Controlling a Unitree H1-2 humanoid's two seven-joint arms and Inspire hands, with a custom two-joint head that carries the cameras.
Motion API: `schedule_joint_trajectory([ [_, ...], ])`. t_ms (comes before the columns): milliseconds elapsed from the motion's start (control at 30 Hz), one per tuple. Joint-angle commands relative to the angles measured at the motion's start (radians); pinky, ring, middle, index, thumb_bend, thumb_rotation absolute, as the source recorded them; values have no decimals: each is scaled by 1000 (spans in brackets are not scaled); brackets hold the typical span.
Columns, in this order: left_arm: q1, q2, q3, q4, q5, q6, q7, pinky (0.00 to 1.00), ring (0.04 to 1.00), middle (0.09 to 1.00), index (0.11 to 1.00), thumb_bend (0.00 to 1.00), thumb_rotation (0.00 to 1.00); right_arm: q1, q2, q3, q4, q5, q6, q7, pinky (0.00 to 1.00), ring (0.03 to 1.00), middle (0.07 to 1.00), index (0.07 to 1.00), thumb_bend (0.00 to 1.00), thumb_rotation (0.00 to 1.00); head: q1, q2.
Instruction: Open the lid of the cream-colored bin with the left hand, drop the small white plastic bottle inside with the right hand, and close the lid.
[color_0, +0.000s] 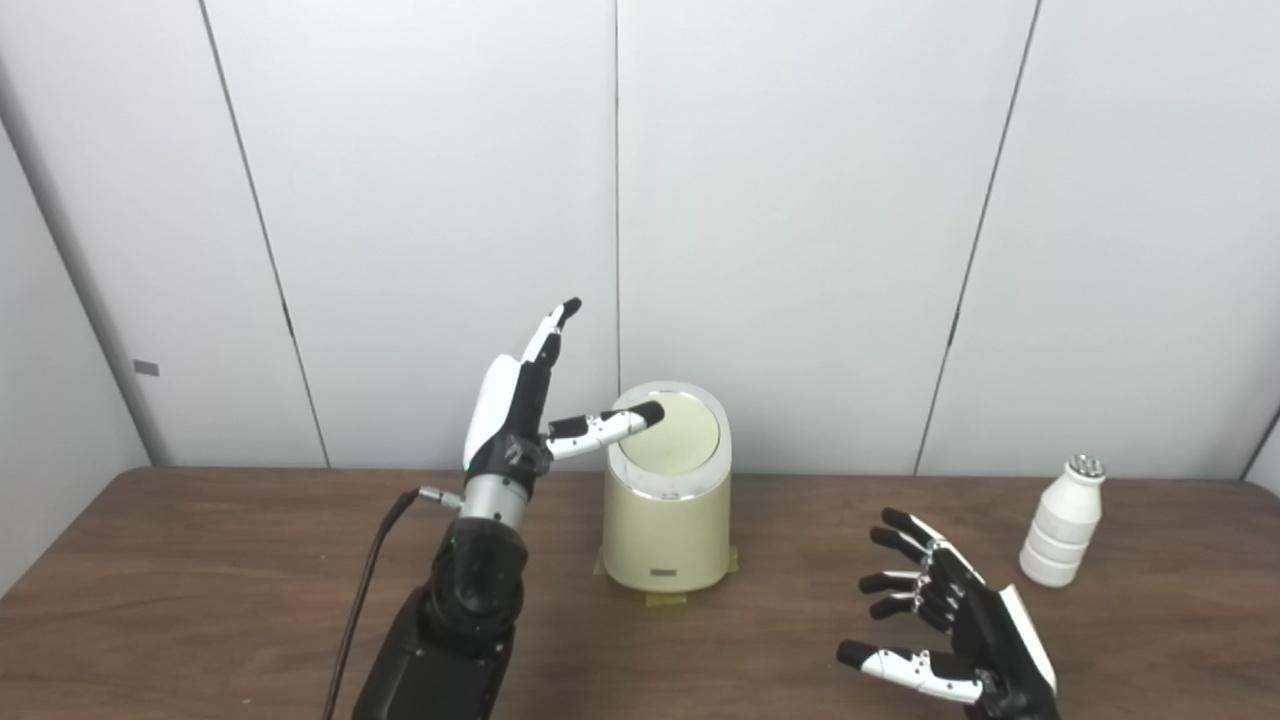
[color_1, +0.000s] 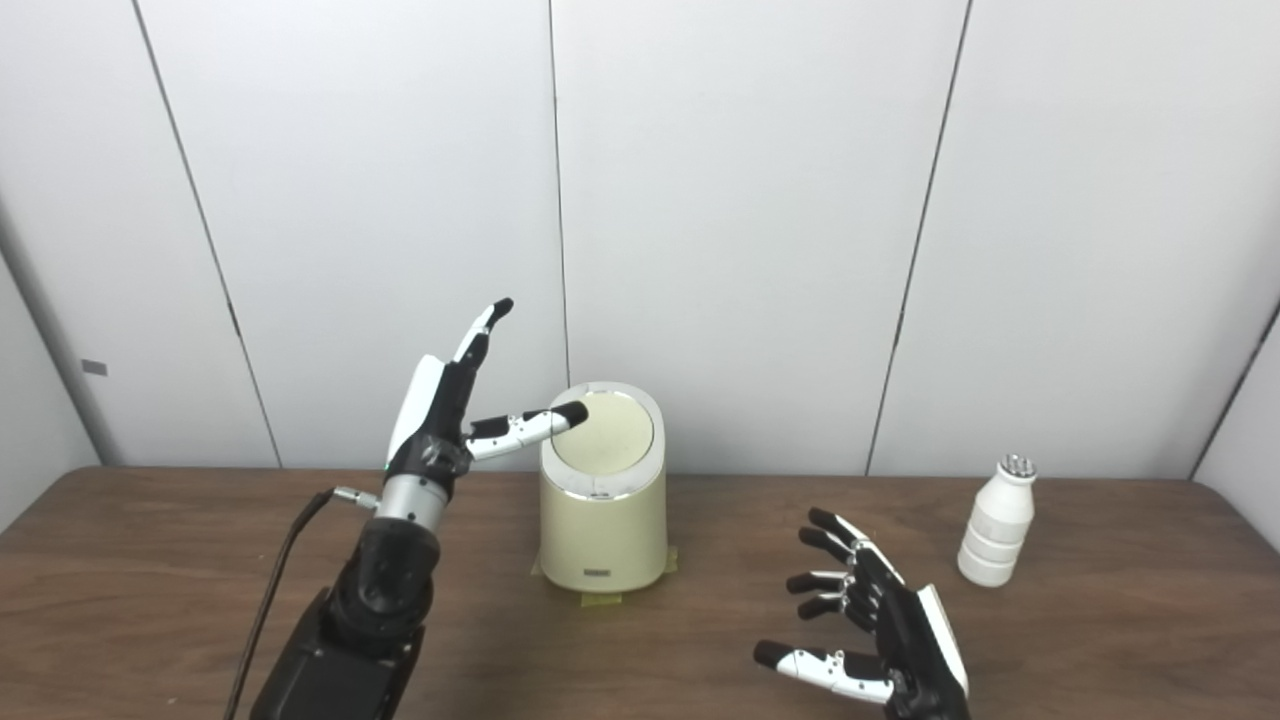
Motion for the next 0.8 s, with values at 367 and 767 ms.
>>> schedule_joint_trajectory([
  [367, -160, 28, -48, 165, 81, 15, 45, 1000, 1000, 1000, 1000, 950, 361, -36, 9, -3, -13, 18, -53, -27, 526, 628, 818, 831, 709, 147, -14, 5],
  [767, -175, 54, -94, 209, 99, 25, 42, 1000, 1000, 1000, 1000, 970, 264, -41, 30, 1, -32, 15, -37, -37, 502, 607, 808, 815, 745, 191, -24, 9],
])
